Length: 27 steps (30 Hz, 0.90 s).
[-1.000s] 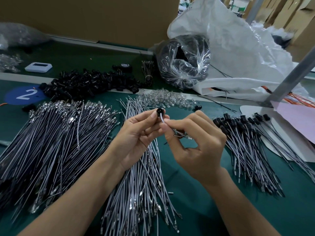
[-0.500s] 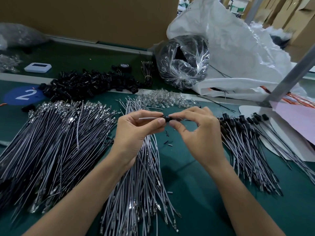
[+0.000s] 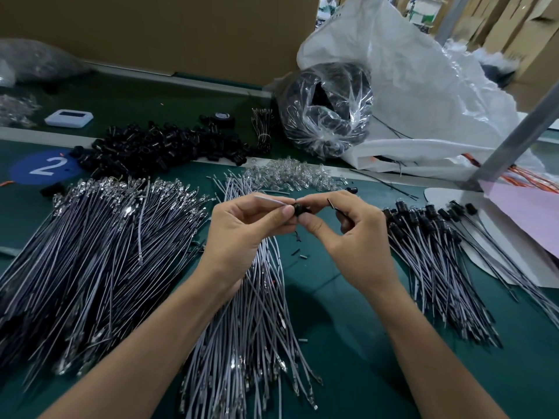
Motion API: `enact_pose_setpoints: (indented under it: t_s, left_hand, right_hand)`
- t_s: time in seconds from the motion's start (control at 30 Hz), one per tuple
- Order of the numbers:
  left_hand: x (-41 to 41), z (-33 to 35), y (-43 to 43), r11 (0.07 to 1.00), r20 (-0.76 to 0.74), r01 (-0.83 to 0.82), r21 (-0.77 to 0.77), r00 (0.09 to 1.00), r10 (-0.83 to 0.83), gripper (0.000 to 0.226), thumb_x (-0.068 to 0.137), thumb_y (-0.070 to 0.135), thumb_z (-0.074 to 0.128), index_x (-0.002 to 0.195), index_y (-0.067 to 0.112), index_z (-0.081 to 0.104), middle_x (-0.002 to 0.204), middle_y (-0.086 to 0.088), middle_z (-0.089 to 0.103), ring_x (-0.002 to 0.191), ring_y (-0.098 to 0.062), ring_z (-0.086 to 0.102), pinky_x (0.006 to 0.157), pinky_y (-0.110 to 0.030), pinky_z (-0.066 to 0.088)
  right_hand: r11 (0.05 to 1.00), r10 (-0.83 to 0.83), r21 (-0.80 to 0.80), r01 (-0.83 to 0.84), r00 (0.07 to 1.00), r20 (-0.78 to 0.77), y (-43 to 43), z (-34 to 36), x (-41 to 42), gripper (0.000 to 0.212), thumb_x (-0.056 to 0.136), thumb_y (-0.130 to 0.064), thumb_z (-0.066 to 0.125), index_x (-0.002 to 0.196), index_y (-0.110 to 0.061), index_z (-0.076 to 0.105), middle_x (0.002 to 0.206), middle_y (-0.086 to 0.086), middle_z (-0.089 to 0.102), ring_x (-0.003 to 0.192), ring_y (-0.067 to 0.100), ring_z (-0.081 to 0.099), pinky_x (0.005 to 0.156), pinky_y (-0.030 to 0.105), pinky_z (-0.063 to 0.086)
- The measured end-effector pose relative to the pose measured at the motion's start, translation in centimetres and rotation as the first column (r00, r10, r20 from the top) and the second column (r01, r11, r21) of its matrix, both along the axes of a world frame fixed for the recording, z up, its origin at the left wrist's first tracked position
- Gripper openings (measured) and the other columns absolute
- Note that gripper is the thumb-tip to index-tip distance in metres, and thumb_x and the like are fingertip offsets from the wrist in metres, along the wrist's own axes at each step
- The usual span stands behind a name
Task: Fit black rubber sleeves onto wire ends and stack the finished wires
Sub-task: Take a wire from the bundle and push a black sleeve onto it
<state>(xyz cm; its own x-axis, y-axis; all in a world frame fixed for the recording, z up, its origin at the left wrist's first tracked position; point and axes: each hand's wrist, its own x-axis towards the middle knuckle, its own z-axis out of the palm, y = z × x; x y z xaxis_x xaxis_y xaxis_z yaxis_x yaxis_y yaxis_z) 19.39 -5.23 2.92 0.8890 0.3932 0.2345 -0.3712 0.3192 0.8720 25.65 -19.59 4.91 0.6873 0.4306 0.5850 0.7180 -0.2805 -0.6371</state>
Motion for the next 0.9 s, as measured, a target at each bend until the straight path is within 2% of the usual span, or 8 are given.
enact_pose_setpoints:
  t_s: [0.1,0.2,0.4,0.5,0.67,0.73,0.8,0.9]
  left_hand:
    - [-0.01,-0.16,-0.07,0.999,0.007,-0.004,0.033,1.000,0.003,0.008,0.069,0.011,0.074,0.074,0.015,0.079,0.079,-0.005,0.076,0.070,-0.017,0.073,0.067,-0.023,0.058]
    - [-0.02,-0.24,-0.07,0.997,0.009,-0.006,0.078,1.000,0.005,0.007,0.069,0.011,0.075,0.074,0.015,0.079,0.078,-0.005,0.076,0.067,-0.016,0.072,0.065,-0.024,0.058]
    - [-0.06,-0.22,-0.35,0.998,0.018,-0.011,0.070,1.000,0.010,0.006,0.069,0.007,0.074,0.074,0.009,0.075,0.078,-0.007,0.076,0.062,-0.017,0.071,0.062,-0.023,0.058]
    - [-0.14,-0.11,-0.44,0.996,0.023,0.007,0.089,1.000,-0.009,0.009,0.073,0.010,0.072,0.082,0.007,0.073,0.081,-0.004,0.076,0.067,-0.016,0.071,0.065,-0.024,0.058]
    - [-0.03,-0.27,-0.22,0.997,-0.003,0.056,0.052,0.998,-0.056,0.022,0.073,0.009,0.073,0.095,0.004,0.075,0.095,-0.010,0.076,0.082,-0.021,0.073,0.072,-0.026,0.059]
    - [0.05,-0.26,-0.30,0.999,-0.017,0.046,0.000,0.999,-0.046,0.018,0.071,0.010,0.073,0.088,0.008,0.078,0.092,-0.008,0.076,0.081,-0.020,0.073,0.071,-0.025,0.059]
    - [0.08,-0.13,-0.28,0.997,-0.028,0.030,-0.071,0.999,-0.032,0.013,0.069,0.011,0.072,0.080,0.012,0.080,0.088,-0.005,0.077,0.077,-0.018,0.073,0.070,-0.024,0.058]
    - [0.12,-0.03,0.20,0.983,-0.060,-0.017,-0.183,0.998,0.006,0.011,0.068,0.009,0.071,0.074,0.011,0.080,0.088,-0.004,0.077,0.070,-0.013,0.072,0.067,-0.020,0.057]
  right_hand:
    - [1.000,-0.007,-0.003,0.007,1.000,0.018,-0.01,-0.09,0.10,0.011,0.078,-0.009,0.079,0.089,-0.012,0.077,0.080,-0.018,0.063,0.073,-0.005,0.052,0.068,0.009,0.035]
    - [1.000,-0.024,-0.009,0.025,0.996,0.082,-0.07,-0.24,0.07,0.009,0.078,-0.010,0.079,0.087,-0.012,0.077,0.084,-0.012,0.069,0.077,-0.003,0.053,0.071,0.015,0.035]
    - [0.998,-0.068,0.021,0.066,0.987,0.148,-0.12,-0.41,-0.07,0.008,0.076,-0.007,0.080,0.082,-0.011,0.078,0.080,-0.007,0.071,0.072,-0.003,0.052,0.068,0.010,0.033]
    - [0.996,-0.089,0.047,0.082,0.980,0.175,-0.11,-0.18,-0.21,0.006,0.076,-0.009,0.080,0.081,-0.011,0.078,0.078,-0.009,0.070,0.072,0.002,0.054,0.067,0.010,0.033]
    - [0.997,-0.071,0.038,0.066,0.987,0.145,0.40,0.03,-0.43,0.011,0.077,-0.019,0.080,0.083,-0.010,0.078,0.080,-0.009,0.069,0.073,-0.011,0.052,0.070,0.011,0.032]
    - [0.998,-0.060,-0.017,0.063,0.991,0.117,0.37,0.09,-0.33,0.011,0.079,-0.020,0.080,0.087,-0.013,0.077,0.085,-0.010,0.069,0.078,-0.008,0.052,0.072,0.011,0.033]
    - [0.996,-0.043,-0.072,0.047,0.998,0.054,0.19,0.24,-0.10,0.016,0.085,-0.022,0.075,0.099,-0.017,0.074,0.093,-0.009,0.066,0.090,0.000,0.054,0.078,0.011,0.035]
    - [0.986,-0.045,-0.165,0.033,0.996,-0.071,-0.20,0.39,0.34,0.033,0.095,-0.041,0.052,0.120,-0.021,0.062,0.107,-0.010,0.060,0.107,0.007,0.051,0.089,0.013,0.036]
